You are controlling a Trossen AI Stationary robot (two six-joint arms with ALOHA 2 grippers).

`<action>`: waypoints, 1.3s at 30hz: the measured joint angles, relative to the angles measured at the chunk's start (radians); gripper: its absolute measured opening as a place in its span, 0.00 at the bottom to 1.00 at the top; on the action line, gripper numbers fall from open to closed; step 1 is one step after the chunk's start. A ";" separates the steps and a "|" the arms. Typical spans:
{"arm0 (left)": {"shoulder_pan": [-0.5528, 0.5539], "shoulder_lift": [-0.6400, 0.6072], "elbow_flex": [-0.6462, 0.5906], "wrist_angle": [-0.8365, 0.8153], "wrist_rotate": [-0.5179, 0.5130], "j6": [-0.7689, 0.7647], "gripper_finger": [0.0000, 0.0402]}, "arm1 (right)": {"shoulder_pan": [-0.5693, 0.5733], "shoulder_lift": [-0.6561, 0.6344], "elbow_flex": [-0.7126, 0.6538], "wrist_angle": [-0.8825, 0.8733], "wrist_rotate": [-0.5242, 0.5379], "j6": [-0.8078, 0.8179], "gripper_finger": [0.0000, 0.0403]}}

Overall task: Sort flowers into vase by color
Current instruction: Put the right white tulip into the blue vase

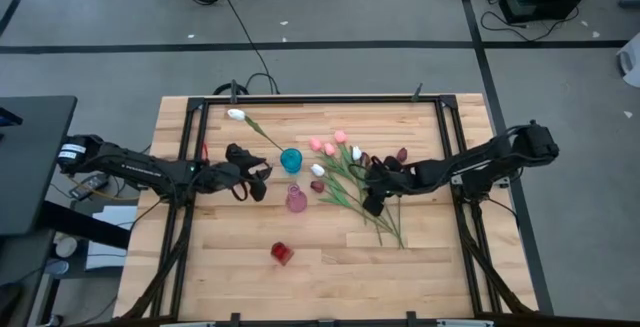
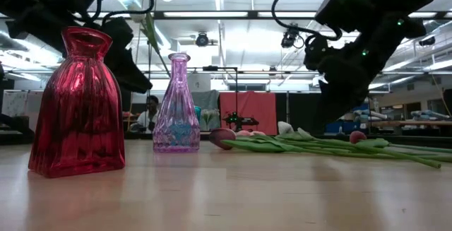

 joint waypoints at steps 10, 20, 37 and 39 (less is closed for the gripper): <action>0.000 0.000 -0.017 0.027 0.117 -0.045 0.45 | -0.011 0.097 -0.001 0.031 -0.035 -0.020 0.26; 0.000 0.000 -0.017 0.082 0.306 -0.038 0.45 | -0.011 0.102 -0.001 0.053 -0.035 -0.023 0.02; 0.000 0.000 -0.017 0.125 0.376 -0.001 0.45 | -0.004 -0.119 -0.002 -0.025 0.058 -0.052 0.01; 0.000 0.000 -0.017 0.180 0.385 0.028 0.45 | 0.005 -0.154 -0.002 -0.007 0.073 -0.075 0.01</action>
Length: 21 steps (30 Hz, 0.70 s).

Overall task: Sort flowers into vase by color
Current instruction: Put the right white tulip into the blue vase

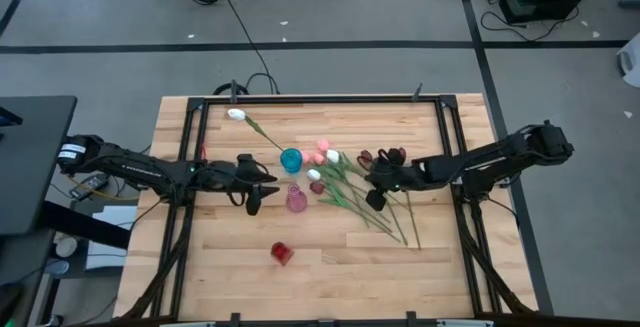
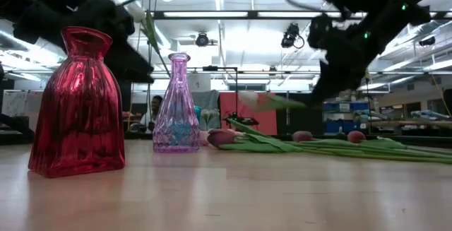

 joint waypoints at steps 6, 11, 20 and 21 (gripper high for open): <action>0.001 0.033 0.000 0.190 -0.152 0.053 0.45 | 0.013 -0.062 0.000 0.259 -0.020 -0.149 0.01; 0.003 0.114 0.002 0.382 -0.203 0.103 0.45 | -0.002 -0.063 0.000 0.496 -0.042 -0.275 0.01; 0.073 0.274 0.278 0.199 -0.147 0.156 0.45 | -0.050 -0.050 0.001 0.829 -0.109 -0.395 0.01; 0.080 0.294 0.322 0.159 -0.133 0.170 0.45 | -0.053 -0.042 0.001 0.849 -0.120 -0.403 0.01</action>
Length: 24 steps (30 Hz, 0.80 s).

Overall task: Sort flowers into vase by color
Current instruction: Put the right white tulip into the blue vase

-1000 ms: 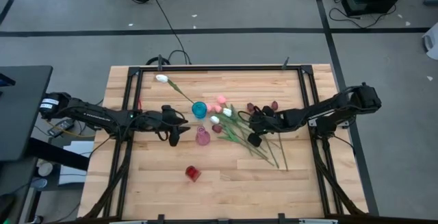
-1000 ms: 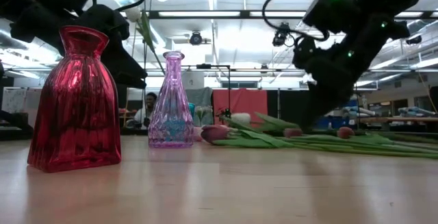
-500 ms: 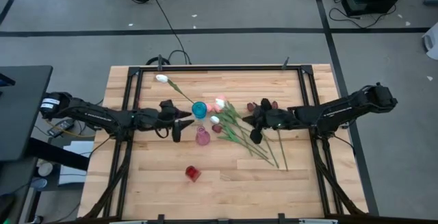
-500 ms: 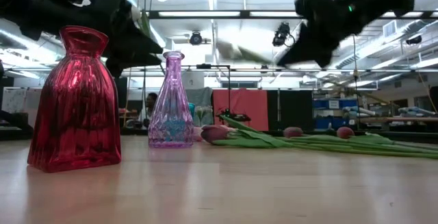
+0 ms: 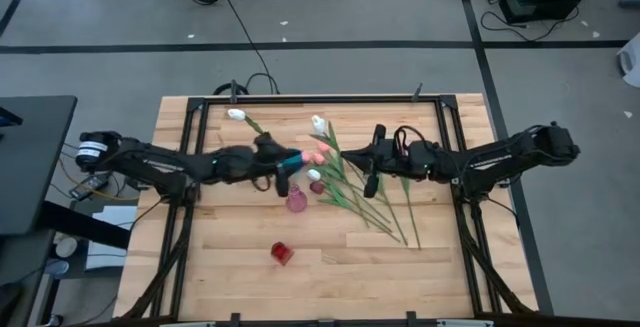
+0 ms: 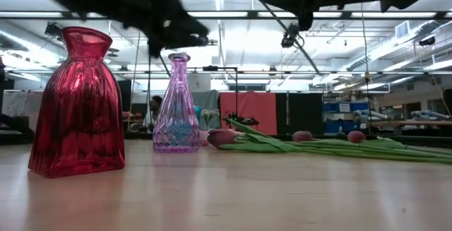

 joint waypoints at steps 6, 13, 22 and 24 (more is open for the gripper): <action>0.016 0.117 0.189 -0.052 0.158 0.079 0.45 | -0.007 0.068 0.000 0.135 -0.027 -0.042 0.01; 0.022 0.199 0.290 -0.048 0.243 0.104 0.45 | -0.007 0.132 0.000 0.263 -0.055 -0.062 0.01; 0.029 0.257 0.329 -0.014 0.250 0.102 0.45 | -0.007 0.156 0.000 0.290 -0.081 -0.062 0.01; 0.029 0.258 0.329 -0.018 0.250 0.102 0.45 | -0.007 0.160 0.000 0.294 -0.081 -0.065 0.01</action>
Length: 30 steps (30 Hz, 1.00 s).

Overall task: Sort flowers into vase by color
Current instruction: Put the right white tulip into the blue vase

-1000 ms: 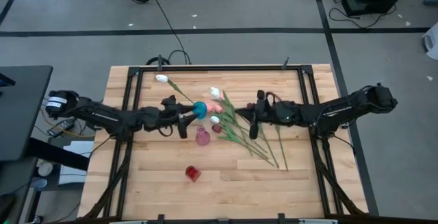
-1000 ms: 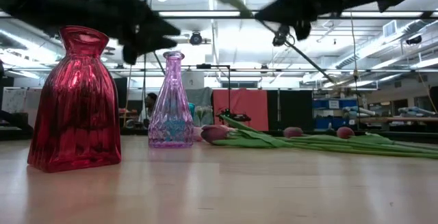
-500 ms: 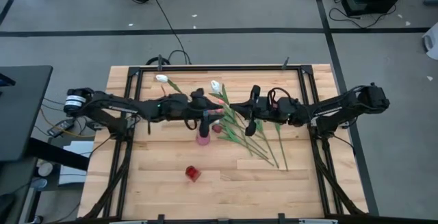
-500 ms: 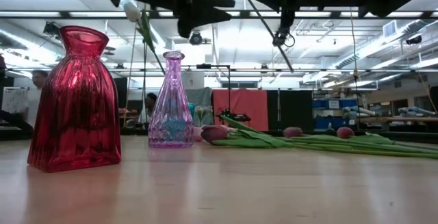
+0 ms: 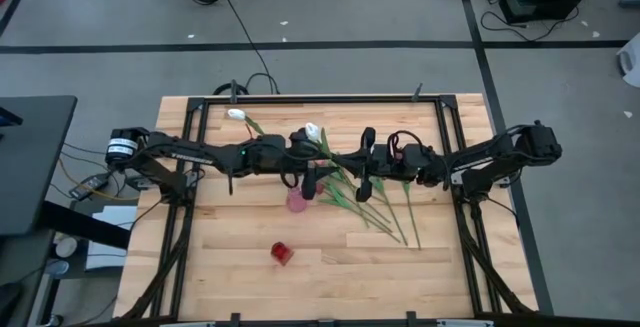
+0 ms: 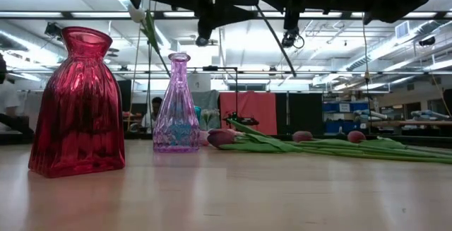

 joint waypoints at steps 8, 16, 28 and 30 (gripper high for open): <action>0.000 0.000 0.000 0.021 -0.008 0.010 0.33 | 0.000 0.002 0.000 0.003 0.000 0.000 0.01; 0.000 0.000 0.000 0.026 -0.016 0.055 0.03 | 0.002 0.001 0.000 0.002 0.004 0.018 0.08; 0.007 -0.110 -0.002 -0.196 -0.015 0.055 0.01 | -0.011 -0.188 0.000 -0.338 -0.027 0.023 0.35; 0.010 -0.149 -0.002 -0.267 -0.022 0.055 0.01 | -0.018 -0.227 -0.008 -0.423 -0.022 0.013 0.36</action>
